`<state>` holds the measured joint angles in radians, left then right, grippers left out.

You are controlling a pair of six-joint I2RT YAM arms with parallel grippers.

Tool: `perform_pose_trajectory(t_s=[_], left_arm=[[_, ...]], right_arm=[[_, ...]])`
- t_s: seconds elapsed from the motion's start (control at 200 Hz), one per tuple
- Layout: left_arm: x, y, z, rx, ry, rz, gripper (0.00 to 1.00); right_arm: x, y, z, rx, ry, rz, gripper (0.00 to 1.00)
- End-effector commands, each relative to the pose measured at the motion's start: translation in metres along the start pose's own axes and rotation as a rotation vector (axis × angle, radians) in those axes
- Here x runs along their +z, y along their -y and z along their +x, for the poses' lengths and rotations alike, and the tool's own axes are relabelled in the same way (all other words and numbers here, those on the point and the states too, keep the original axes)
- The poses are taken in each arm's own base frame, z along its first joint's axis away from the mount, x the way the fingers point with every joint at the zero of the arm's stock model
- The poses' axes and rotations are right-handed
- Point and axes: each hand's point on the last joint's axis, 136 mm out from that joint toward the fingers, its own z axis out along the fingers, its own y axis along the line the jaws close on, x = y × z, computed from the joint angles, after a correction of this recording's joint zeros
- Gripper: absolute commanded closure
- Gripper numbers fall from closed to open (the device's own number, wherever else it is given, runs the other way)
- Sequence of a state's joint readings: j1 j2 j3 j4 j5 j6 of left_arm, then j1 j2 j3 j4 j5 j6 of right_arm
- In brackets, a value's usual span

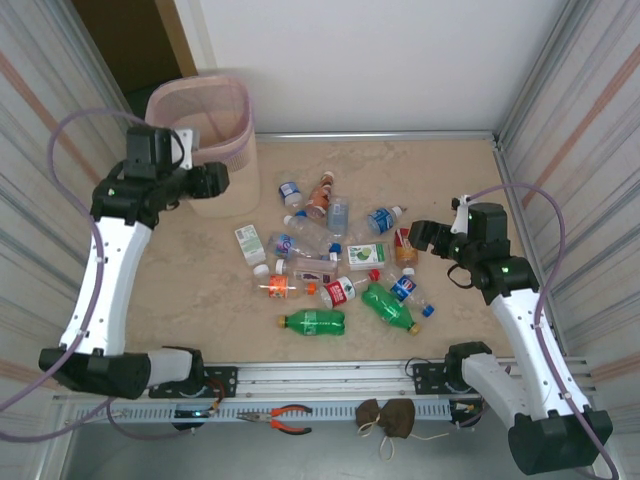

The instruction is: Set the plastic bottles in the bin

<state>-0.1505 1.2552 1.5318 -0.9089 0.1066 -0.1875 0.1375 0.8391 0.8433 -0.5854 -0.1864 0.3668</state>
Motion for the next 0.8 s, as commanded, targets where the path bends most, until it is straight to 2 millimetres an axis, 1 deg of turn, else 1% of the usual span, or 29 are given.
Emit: perform_pose_trajectory(t_s=[0.0,0.095,0.18,0.261,0.336,0.431,0.531,0.656,0.797], left_arm=[[0.012,0.001,0.026,-0.032,-0.034,-0.016,0.31],[0.027,0.002,0.052,-0.02,-0.078,-0.046,0.3],[0.043,-0.001,0.074,-0.064,-0.121,-0.05,0.3],[0.059,-0.007,0.091,-0.122,-0.147,-0.072,0.3],[0.073,-0.007,0.103,-0.159,-0.165,-0.063,0.3],[0.093,-0.006,0.114,-0.212,-0.186,-0.048,0.28],[0.114,-0.011,0.128,-0.27,-0.233,-0.078,0.26],[0.137,-0.018,0.141,-0.297,-0.286,-0.142,0.23],[0.16,-0.023,0.15,-0.328,-0.332,-0.195,0.21]], right_arm=[[-0.004,-0.006,0.007,0.023,-0.022,-0.03,0.1],[-0.004,-0.006,0.008,0.025,-0.026,-0.029,0.1],[-0.004,-0.006,0.006,0.021,-0.024,-0.028,0.1],[-0.004,-0.006,0.005,0.018,-0.024,-0.026,0.1],[-0.003,-0.006,0.004,0.018,-0.028,-0.024,0.1],[-0.002,-0.006,0.003,0.02,-0.028,-0.022,0.1],[-0.001,-0.005,0.003,0.023,-0.031,-0.02,0.1],[-0.002,-0.004,0.003,0.022,-0.028,-0.013,0.11],[-0.003,-0.002,0.004,0.017,-0.029,0.001,0.1]])
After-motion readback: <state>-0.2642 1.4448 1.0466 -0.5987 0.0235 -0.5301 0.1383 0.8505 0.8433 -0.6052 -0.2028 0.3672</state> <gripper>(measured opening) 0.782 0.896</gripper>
